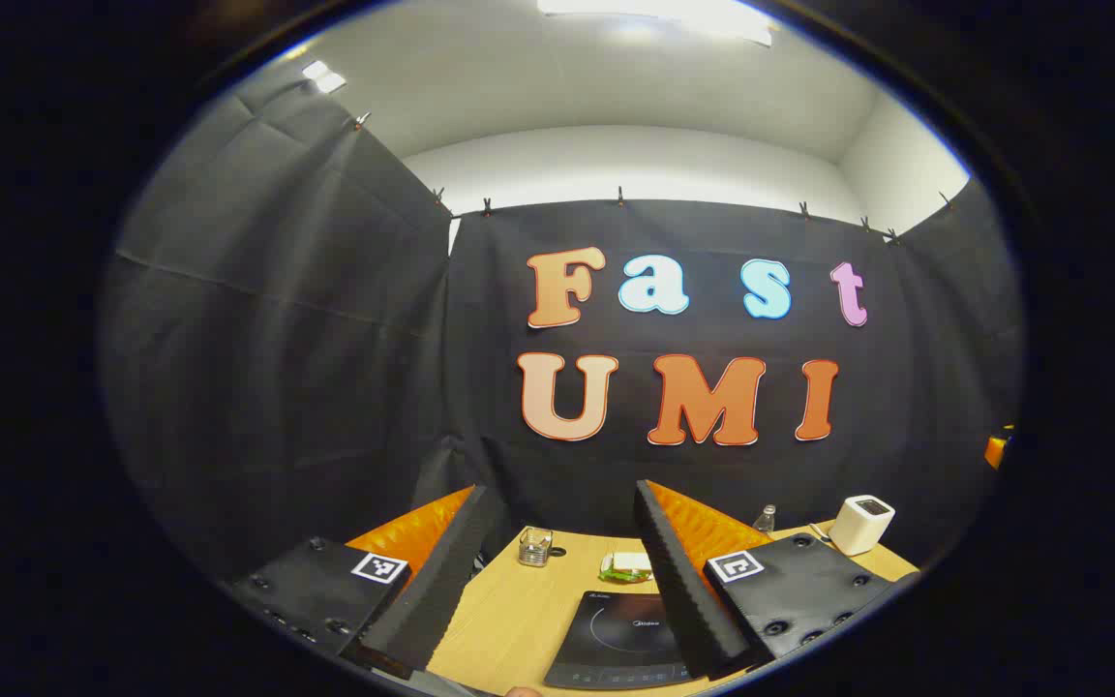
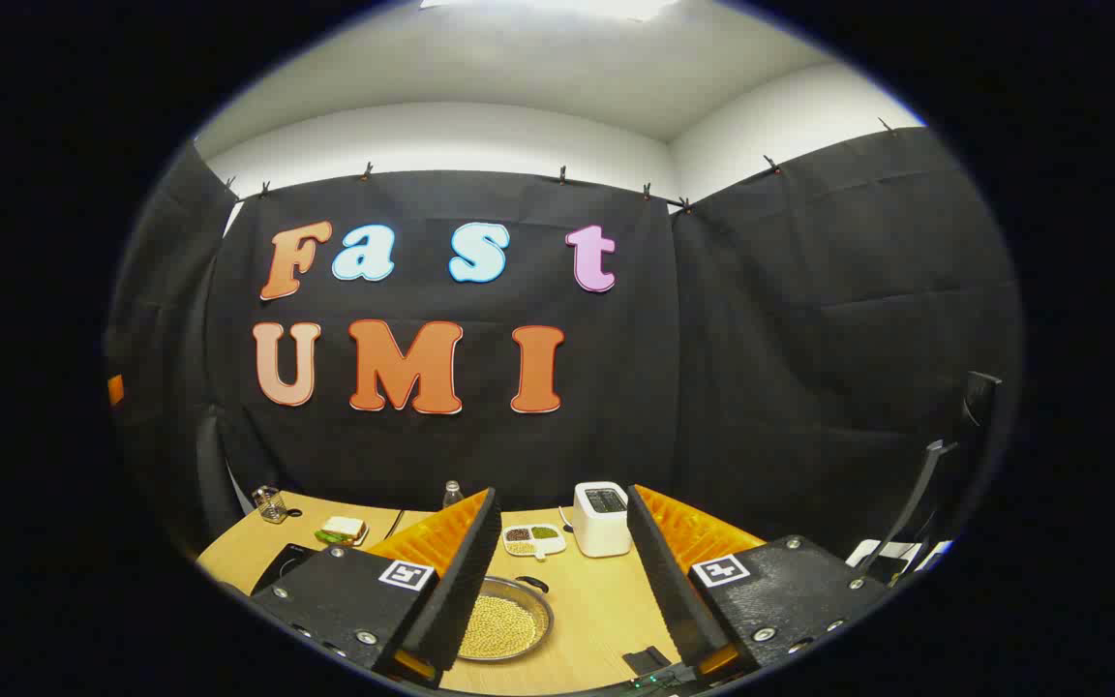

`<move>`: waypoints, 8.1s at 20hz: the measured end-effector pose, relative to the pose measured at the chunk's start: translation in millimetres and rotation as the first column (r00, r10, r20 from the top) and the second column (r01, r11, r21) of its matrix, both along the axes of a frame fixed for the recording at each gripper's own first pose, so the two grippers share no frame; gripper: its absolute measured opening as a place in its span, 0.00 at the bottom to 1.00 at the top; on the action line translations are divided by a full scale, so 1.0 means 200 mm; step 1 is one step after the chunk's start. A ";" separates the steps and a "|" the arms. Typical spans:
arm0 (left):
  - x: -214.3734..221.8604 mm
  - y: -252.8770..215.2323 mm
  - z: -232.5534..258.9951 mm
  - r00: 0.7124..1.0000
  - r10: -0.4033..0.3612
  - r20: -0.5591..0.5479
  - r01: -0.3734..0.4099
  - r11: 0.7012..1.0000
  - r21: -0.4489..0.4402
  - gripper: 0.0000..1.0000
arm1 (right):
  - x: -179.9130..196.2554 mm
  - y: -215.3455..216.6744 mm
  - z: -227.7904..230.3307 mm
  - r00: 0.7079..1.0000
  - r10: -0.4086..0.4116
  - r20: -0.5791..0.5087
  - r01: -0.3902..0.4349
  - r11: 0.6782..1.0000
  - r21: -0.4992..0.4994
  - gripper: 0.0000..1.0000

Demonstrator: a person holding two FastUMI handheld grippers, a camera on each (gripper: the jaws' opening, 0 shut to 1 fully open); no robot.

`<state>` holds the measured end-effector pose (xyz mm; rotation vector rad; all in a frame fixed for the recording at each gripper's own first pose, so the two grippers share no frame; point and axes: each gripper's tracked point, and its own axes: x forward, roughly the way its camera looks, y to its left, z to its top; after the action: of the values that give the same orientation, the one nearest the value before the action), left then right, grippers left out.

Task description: First push the handle of the pot to place it horizontally, then grasp the pot with both hands and set it on the induction cooktop.

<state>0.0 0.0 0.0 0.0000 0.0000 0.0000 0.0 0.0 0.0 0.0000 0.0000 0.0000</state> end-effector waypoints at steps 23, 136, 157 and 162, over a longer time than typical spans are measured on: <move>0.01 0.06 0.03 1.000 0.008 -0.007 -0.008 0.999 0.031 0.98 | 0.02 0.02 -0.03 0.999 0.003 -0.032 -0.003 1.000 0.010 0.86; 0.13 0.92 -0.44 0.931 0.286 -0.227 -0.265 0.957 0.121 0.98 | 0.26 1.59 -1.92 0.582 0.268 -0.768 -0.459 0.887 -0.039 0.00; 0.48 0.44 -0.67 0.949 -0.102 -0.297 0.100 0.995 -0.025 0.98 | 0.29 1.32 -1.46 0.731 0.212 -0.648 -0.231 0.971 0.057 0.00; 0.56 0.14 -0.85 0.907 -0.246 -0.342 0.224 0.969 -0.102 0.98 | 0.31 1.04 -1.33 0.794 0.112 -0.597 -0.138 0.990 0.001 0.01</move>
<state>112.0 28.9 -170.4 -0.0610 0.3606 -0.2426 62.3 208.1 -265.1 -0.0431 0.6390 0.1344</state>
